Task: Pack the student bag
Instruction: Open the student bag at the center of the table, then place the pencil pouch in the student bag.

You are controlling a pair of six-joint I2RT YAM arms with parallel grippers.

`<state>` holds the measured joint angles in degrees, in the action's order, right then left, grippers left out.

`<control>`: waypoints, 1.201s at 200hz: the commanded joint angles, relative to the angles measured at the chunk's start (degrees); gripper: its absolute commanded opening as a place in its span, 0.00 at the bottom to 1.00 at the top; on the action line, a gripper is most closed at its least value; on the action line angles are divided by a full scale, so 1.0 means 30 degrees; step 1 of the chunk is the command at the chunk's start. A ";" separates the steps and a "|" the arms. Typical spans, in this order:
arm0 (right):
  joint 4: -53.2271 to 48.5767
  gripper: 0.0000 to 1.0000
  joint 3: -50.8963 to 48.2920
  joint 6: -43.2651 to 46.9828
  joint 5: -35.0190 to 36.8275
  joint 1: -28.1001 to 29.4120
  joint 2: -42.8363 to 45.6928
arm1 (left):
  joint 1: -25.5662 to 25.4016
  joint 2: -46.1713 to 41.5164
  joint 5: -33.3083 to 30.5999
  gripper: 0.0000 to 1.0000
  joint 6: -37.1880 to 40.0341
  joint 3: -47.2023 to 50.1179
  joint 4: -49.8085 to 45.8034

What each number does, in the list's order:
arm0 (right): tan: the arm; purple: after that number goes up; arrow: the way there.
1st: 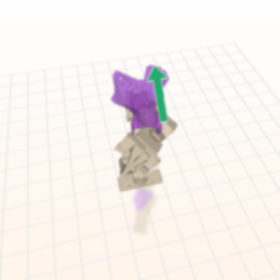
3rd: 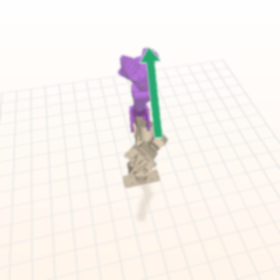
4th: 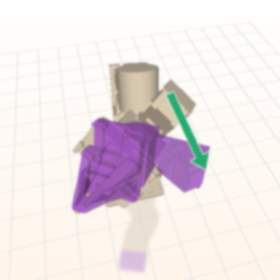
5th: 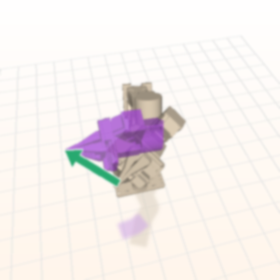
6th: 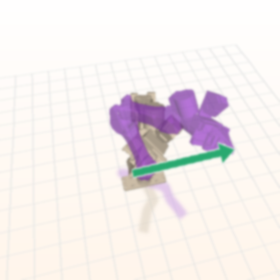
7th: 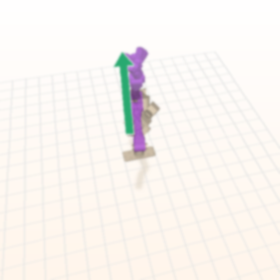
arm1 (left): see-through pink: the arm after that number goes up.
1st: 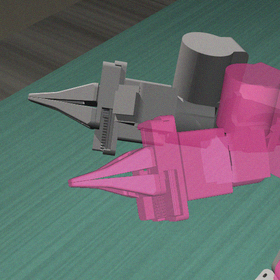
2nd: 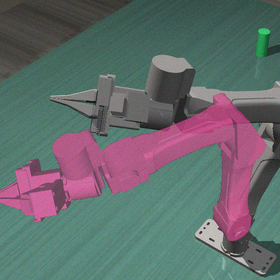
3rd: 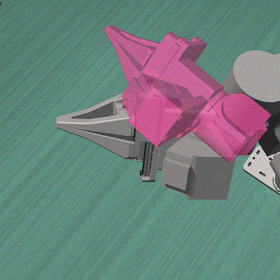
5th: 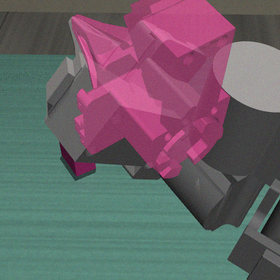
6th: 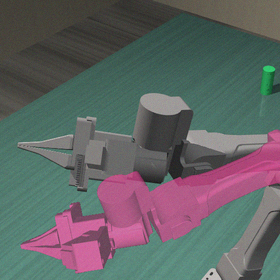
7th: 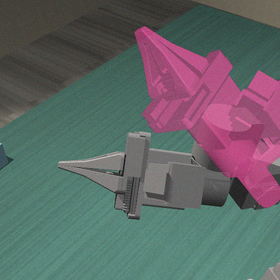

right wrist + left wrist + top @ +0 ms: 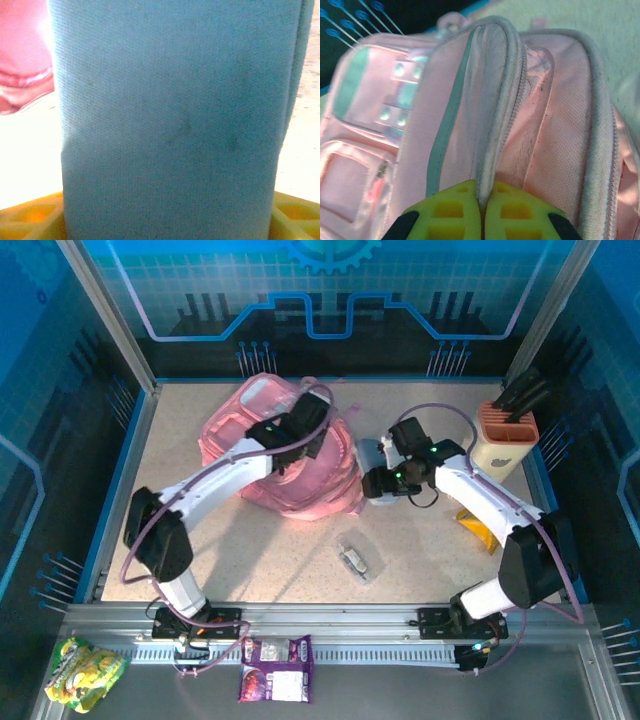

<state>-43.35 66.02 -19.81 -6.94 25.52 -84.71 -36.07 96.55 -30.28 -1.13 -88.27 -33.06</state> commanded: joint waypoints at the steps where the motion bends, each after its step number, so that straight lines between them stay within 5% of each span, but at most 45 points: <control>1: 0.0333 0.73 0.1266 0.0960 -0.0932 0.1416 -0.0890 | 0.0359 -0.1535 0.2171 0.00 -0.0381 -0.0688 -0.0216; 63: 0.4161 0.76 0.5527 0.2791 -0.1230 0.3683 -0.6351 | 0.0843 -0.3373 0.3929 0.00 -0.1834 -0.0284 -0.0260; 97: 0.5712 0.87 0.7581 0.3468 -0.0835 0.4008 -0.9194 | 0.1178 -0.3322 0.4025 0.00 -0.2511 -0.0459 -0.0634; 156: 0.6682 1.00 0.3123 0.2384 -0.1158 0.3769 -0.5104 | 0.2185 -0.4167 0.5171 0.00 -0.3564 0.0436 -0.0090; 203: 0.6829 0.70 0.0094 0.0204 -0.1397 0.3997 -0.4480 | 0.2210 -0.4120 0.5787 0.00 -0.3727 0.0756 0.0239; 240: 0.7512 0.59 0.2206 0.0267 -0.1033 0.3991 -0.6811 | 0.2193 -0.3986 0.6157 0.00 -0.3894 0.0538 0.0128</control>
<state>-23.22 68.07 -18.02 -10.09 36.88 -100.71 -29.74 86.89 -13.61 -10.66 -85.65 -36.60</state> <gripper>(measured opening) 0.612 0.063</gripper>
